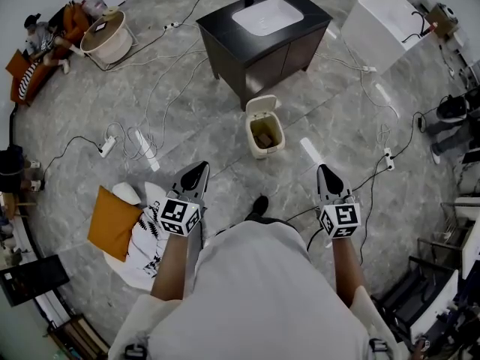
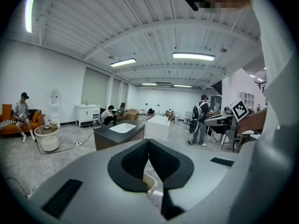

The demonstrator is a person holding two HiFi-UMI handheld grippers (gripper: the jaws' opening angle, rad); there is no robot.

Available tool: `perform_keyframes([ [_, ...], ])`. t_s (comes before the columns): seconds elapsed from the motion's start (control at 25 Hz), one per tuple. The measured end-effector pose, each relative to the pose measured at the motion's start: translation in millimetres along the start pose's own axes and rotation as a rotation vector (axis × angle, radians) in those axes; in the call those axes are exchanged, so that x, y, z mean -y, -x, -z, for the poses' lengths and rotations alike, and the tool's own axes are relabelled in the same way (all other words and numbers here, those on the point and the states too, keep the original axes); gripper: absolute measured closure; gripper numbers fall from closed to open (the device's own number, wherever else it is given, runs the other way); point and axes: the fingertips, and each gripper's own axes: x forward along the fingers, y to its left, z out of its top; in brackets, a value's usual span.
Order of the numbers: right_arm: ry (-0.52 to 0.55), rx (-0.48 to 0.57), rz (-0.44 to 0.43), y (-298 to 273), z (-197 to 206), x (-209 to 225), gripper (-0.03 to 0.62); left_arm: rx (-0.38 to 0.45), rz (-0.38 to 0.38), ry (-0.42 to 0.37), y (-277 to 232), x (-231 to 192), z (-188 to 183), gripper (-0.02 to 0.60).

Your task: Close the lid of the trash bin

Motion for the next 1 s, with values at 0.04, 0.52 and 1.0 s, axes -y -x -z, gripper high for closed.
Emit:
perform_keyframes([
  [0.04,-0.003,-0.002,-0.003,-3.2,0.3,5.3,0.560,-0.003,0.001,-0.004,-6.3,1.0,-2.5,0.565],
  [0.52,0.031,-0.010,-0.043,-34.5,2.6,45.5,0.560,-0.037,0.013,-0.027,-69.9,17.2,-13.1,0.565],
  [1.0,0.004,-0.037,-0.011,-43.2,9.7,66.7,0.560,-0.079,0.061,-0.047,-109.4,20.7,-14.0,0.565],
])
